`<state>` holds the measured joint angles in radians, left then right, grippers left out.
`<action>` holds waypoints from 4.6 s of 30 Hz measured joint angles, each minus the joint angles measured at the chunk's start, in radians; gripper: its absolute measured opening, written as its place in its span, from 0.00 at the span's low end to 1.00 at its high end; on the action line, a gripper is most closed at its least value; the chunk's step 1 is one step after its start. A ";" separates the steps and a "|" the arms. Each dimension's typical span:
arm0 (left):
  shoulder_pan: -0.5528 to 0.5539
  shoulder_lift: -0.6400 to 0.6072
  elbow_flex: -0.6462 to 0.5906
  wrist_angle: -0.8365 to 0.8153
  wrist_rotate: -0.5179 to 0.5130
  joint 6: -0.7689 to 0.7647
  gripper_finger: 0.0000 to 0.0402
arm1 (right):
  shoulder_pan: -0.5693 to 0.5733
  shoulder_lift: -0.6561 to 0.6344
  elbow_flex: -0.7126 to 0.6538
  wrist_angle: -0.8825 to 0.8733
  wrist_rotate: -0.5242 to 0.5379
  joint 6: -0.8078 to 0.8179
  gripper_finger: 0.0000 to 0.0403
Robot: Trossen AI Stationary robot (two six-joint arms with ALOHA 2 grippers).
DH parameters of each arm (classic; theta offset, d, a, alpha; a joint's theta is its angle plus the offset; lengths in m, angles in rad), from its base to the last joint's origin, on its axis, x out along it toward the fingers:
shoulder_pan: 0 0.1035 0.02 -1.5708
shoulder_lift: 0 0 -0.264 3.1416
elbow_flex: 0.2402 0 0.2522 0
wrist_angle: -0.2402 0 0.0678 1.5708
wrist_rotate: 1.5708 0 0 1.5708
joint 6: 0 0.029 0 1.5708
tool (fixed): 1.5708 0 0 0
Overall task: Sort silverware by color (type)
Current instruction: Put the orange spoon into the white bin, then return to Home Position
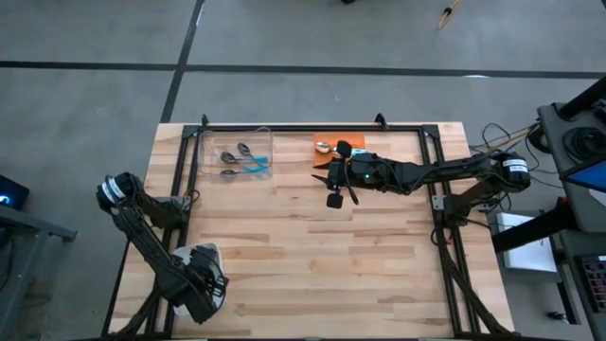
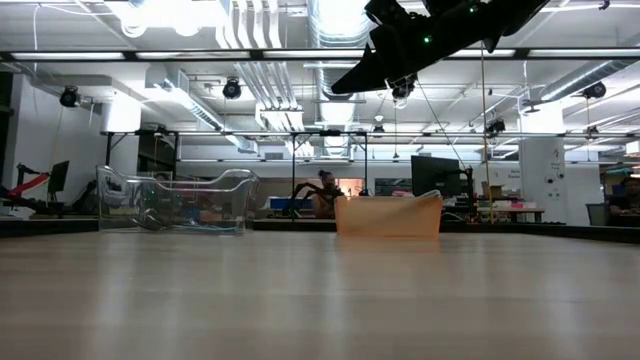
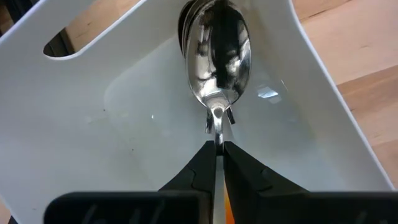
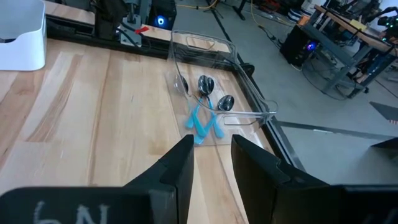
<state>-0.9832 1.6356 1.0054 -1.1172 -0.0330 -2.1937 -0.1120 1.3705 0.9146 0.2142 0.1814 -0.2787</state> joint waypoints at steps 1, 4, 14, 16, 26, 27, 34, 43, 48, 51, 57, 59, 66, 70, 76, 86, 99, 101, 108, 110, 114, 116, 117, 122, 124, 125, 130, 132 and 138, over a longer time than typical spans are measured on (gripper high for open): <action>0.000 0.000 0.000 0.000 0.000 0.000 0.04 | 0.000 0.000 0.000 0.000 0.000 -0.001 0.24; 0.000 0.000 0.000 0.000 0.000 0.000 0.07 | 0.000 0.000 0.000 0.000 0.000 -0.001 0.24; 0.000 -0.001 0.000 -0.001 0.000 -0.004 0.09 | 0.000 0.000 0.000 0.000 0.000 -0.002 0.24; 0.000 -0.004 0.013 -0.008 0.000 0.011 0.09 | 0.000 0.000 0.000 0.000 0.000 -0.002 0.24; 0.005 -0.068 0.187 -0.129 -0.192 0.246 0.09 | 0.002 0.000 0.000 0.000 -0.003 -0.002 0.24; 0.007 -0.073 0.207 -0.130 -0.243 0.305 0.09 | 0.003 0.000 0.000 0.000 -0.005 -0.002 0.24; 0.051 -0.122 0.307 -0.112 -0.697 0.816 0.09 | 0.028 0.000 0.000 0.002 -0.027 -0.009 0.24; 0.148 -0.287 0.229 -0.022 -0.826 1.306 0.09 | 0.094 -0.001 -0.021 0.006 -0.084 0.016 0.24; 0.187 -0.436 0.087 0.061 -0.870 1.428 0.09 | 0.127 -0.002 -0.022 0.017 -0.085 -0.020 0.24; 0.226 -0.540 -0.010 0.182 -0.873 1.528 0.09 | 0.131 -0.002 -0.022 0.033 -0.087 -0.023 0.24; 0.336 -0.728 -0.209 0.546 -0.771 1.826 0.09 | 0.132 -0.022 -0.034 0.034 -0.088 -0.054 0.24; 0.384 -0.781 -0.267 0.635 -0.722 1.898 0.09 | 0.131 -0.043 -0.050 0.033 -0.088 -0.071 0.24; 0.604 -0.922 -0.392 0.748 -0.494 2.041 0.09 | 0.105 -0.164 -0.129 0.035 -0.114 -0.081 0.24; 0.720 -0.987 -0.438 0.752 -0.374 2.091 0.09 | 0.068 -0.232 -0.184 0.041 -0.148 -0.074 0.24; 0.839 -1.090 -0.523 0.763 -0.251 2.110 0.09 | 0.010 -0.352 -0.311 0.091 -0.192 -0.023 0.24; 0.897 -1.291 -0.585 0.760 -0.211 2.143 0.09 | -0.065 -0.587 -0.528 0.113 -0.190 0.071 0.24; 0.898 -1.471 -0.663 0.785 -0.230 2.074 0.09 | -0.111 -0.838 -0.759 0.188 -0.181 0.170 0.24; 0.898 -1.487 -0.681 0.787 -0.230 2.066 0.09 | -0.111 -0.869 -0.781 0.188 -0.179 0.184 0.24; 0.898 -1.538 -0.741 0.803 -0.230 2.036 0.09 | -0.111 -0.951 -0.841 0.188 -0.180 0.214 0.24; 0.898 -1.554 -0.762 0.811 -0.230 2.029 0.09 | -0.111 -0.969 -0.863 0.192 -0.180 0.216 0.24; 0.898 -1.588 -0.802 0.838 -0.228 2.027 0.09 | -0.111 -1.003 -0.902 0.206 -0.181 0.247 0.24; 0.898 -1.608 -0.828 0.853 -0.215 2.027 0.09 | -0.111 -1.014 -0.902 0.201 -0.186 0.249 0.24; 0.898 -1.617 -0.840 0.854 -0.210 2.027 0.09 | -0.111 -1.017 -0.902 0.205 -0.188 0.238 0.24; 0.898 -1.636 -0.886 0.861 -0.193 2.036 0.09 | -0.111 -1.025 -0.902 0.223 -0.187 0.179 0.24; 0.898 -1.636 -0.912 0.895 -0.192 2.038 0.09 | -0.111 -1.024 -0.902 0.223 -0.182 0.178 0.24; 0.898 -1.635 -0.921 0.918 -0.192 2.045 0.09 | -0.111 -1.023 -0.902 0.221 -0.182 0.180 0.24; 0.898 -1.628 -0.925 0.944 -0.193 2.118 0.09 | -0.111 -1.023 -0.903 0.189 -0.181 0.235 0.24; 0.898 -1.628 -0.925 0.942 -0.222 2.133 0.09 | -0.111 -1.021 -0.903 0.178 -0.181 0.250 0.24; 0.898 -1.621 -0.924 0.937 -0.305 2.131 0.09 | -0.111 -1.021 -0.903 0.178 -0.181 0.244 0.24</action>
<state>-0.0849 0.0142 0.0811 -0.1800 -0.3377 -0.0631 -0.2234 0.3496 0.0116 0.3924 0.0006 -0.0344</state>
